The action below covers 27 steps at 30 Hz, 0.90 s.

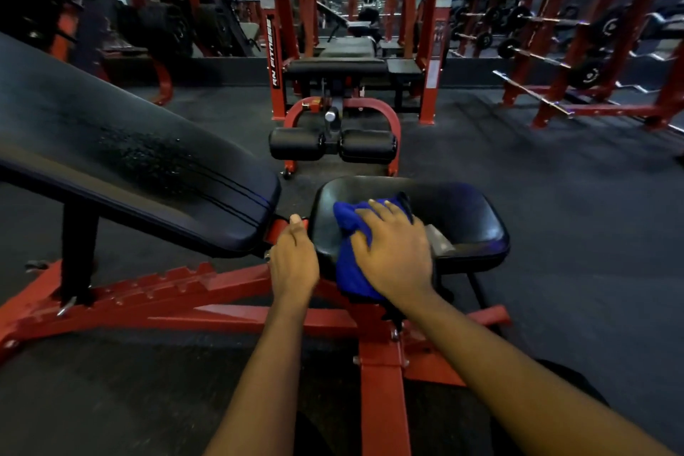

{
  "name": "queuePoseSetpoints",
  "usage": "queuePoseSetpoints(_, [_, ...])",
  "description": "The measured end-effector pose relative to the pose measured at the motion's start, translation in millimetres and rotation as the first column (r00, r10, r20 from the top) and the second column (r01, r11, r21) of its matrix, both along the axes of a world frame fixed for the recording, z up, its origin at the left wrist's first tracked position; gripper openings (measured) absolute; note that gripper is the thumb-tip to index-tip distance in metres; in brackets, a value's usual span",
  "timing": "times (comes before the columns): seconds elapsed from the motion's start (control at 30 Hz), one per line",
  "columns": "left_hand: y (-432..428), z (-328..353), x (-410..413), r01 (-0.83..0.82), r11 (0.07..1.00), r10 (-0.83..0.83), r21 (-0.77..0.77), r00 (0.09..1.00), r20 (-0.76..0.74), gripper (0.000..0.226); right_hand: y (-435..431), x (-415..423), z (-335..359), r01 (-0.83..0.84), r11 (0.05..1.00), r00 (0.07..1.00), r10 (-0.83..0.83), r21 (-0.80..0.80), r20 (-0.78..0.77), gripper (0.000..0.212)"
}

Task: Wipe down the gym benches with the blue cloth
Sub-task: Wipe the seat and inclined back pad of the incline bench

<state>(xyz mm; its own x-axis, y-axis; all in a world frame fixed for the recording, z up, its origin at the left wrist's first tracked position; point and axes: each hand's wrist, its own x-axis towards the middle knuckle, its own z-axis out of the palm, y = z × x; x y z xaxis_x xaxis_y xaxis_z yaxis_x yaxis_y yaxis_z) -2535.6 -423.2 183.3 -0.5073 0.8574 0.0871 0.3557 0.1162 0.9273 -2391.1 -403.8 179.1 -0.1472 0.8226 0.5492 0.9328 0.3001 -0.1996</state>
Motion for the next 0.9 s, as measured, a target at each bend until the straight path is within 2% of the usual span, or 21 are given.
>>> queuePoseSetpoints(0.07, [5, 10, 4, 0.027, 0.998, -0.029, -0.056, 0.999, -0.022, 0.060, -1, 42, -7, 0.066, 0.993, 0.996, -0.060, 0.099, -0.065, 0.044])
queuePoseSetpoints(0.13, [12, 12, 6, 0.076, 0.987, -0.086, -0.142, 0.995, -0.060, 0.062, 1, 79, -12, 0.237, 0.962, 0.960, -0.210, 0.135, -0.186, 0.047])
queuePoseSetpoints(0.2, [19, 10, 9, 0.139, 0.969, -0.161, -0.204, 0.982, -0.096, 0.065, 3, 87, -16, 0.437, 0.897, 0.858, -0.394, 0.067, -0.331, 0.048])
queuePoseSetpoints(0.27, [21, 7, 12, 0.154, 0.957, -0.188, -0.247, 0.975, -0.122, 0.067, -1, 58, -20, 0.535, 0.845, 0.748, -0.477, -0.007, -0.461, 0.047])
queuePoseSetpoints(0.33, [23, 3, 13, 0.146, 0.957, -0.181, -0.250, 0.975, -0.126, 0.065, -12, 13, -25, 0.518, 0.855, 0.747, -0.448, 0.008, -0.491, 0.050])
queuePoseSetpoints(0.4, [24, -1, 13, 0.124, 0.962, -0.160, -0.242, 0.978, -0.134, 0.061, -26, -20, -35, 0.419, 0.907, 0.816, -0.358, 0.037, -0.453, 0.053])
queuePoseSetpoints(0.47, [25, -4, 13, 0.114, 0.962, -0.155, -0.248, 0.975, -0.156, 0.058, -25, -16, -36, 0.383, 0.923, 0.830, -0.322, 0.046, -0.455, 0.054])
queuePoseSetpoints(0.53, [25, -6, 12, 0.097, 0.963, -0.137, -0.252, 0.979, -0.148, 0.058, -16, 17, -36, 0.435, 0.900, 0.814, -0.377, 0.033, -0.442, 0.051])
queuePoseSetpoints(0.57, [24, -6, 13, 0.089, 0.965, -0.129, -0.247, 0.980, -0.151, 0.057, -8, 40, -36, 0.491, 0.871, 0.781, -0.432, 0.017, -0.450, 0.050])
queuePoseSetpoints(0.63, [22, -5, 14, 0.084, 0.968, -0.124, -0.238, 0.979, -0.161, 0.057, 8, 90, -30, 0.574, 0.814, 0.653, -0.520, -0.089, -0.551, 0.048])
queuePoseSetpoints(0.73, [20, -2, 15, 0.082, 0.965, -0.128, -0.250, 0.976, -0.174, 0.058, 14, 107, -21, 0.556, 0.775, 0.460, -0.588, -0.301, -0.665, 0.048])
queuePoseSetpoints(0.77, [20, 0, 16, 0.081, 0.961, -0.132, -0.264, 0.975, -0.180, 0.059, 10, 95, -21, 0.539, 0.783, 0.456, -0.580, -0.310, -0.675, 0.052])
queuePoseSetpoints(0.9, [30, 11, 20, 0.009, 0.945, -0.083, -0.328, 0.974, -0.212, 0.068, -6, 58, -28, 0.490, 0.838, 0.561, -0.513, -0.238, -0.649, 0.062])
